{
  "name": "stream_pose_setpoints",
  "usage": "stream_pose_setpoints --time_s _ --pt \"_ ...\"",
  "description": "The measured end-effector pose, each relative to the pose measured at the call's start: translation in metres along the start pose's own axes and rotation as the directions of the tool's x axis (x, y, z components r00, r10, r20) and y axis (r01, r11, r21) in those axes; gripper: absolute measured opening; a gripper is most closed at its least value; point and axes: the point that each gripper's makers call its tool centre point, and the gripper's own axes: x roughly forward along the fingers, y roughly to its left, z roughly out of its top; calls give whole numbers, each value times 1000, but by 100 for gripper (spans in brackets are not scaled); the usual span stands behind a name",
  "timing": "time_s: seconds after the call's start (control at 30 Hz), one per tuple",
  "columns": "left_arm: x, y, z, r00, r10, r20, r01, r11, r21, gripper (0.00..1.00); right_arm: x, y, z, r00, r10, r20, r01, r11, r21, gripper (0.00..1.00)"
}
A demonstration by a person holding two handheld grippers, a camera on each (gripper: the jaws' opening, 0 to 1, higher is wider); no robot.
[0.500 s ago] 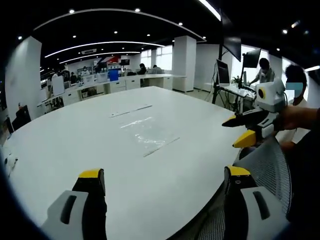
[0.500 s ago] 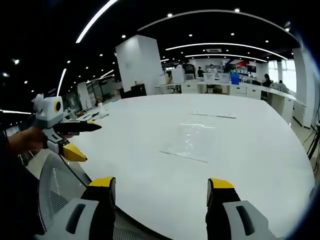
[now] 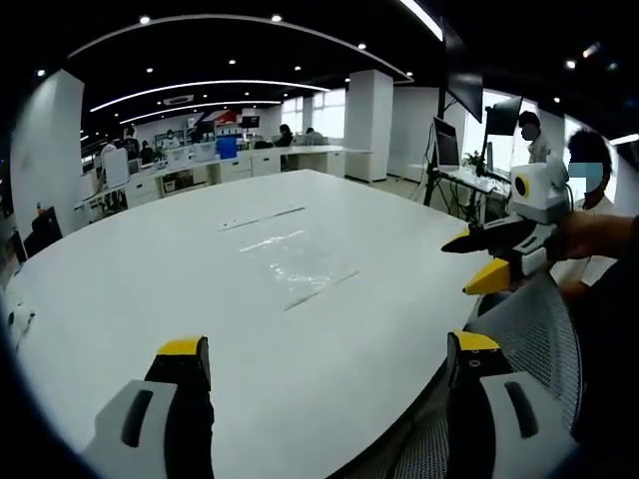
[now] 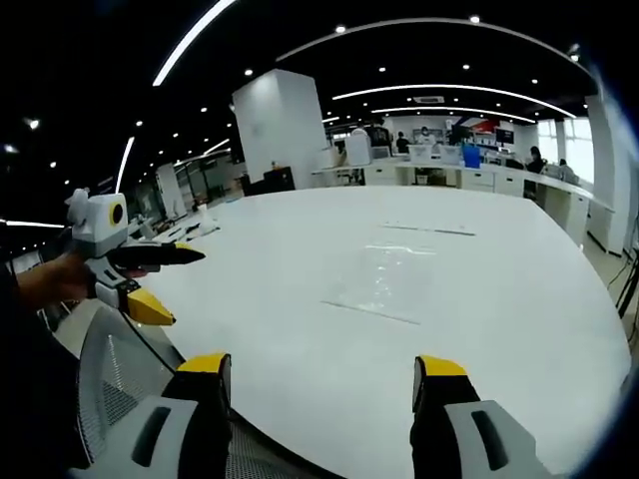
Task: Open the resealable bag by pulling the two sides of the seal apart until the entire bag opening is separated and visibly accessible.
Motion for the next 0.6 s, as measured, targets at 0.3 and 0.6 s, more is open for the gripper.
stream_pose_setpoints --time_s 0.3,0.6 --pt "0 1 0 1000 6 -5 -6 1000 1 97 0 1 -1 1000 3 -1 -3 1000 5 73" --pt "1 -1 -2 1000 1 -11 -1 1000 1 97 2 2 -2 1000 9 -4 -9 1000 12 73"
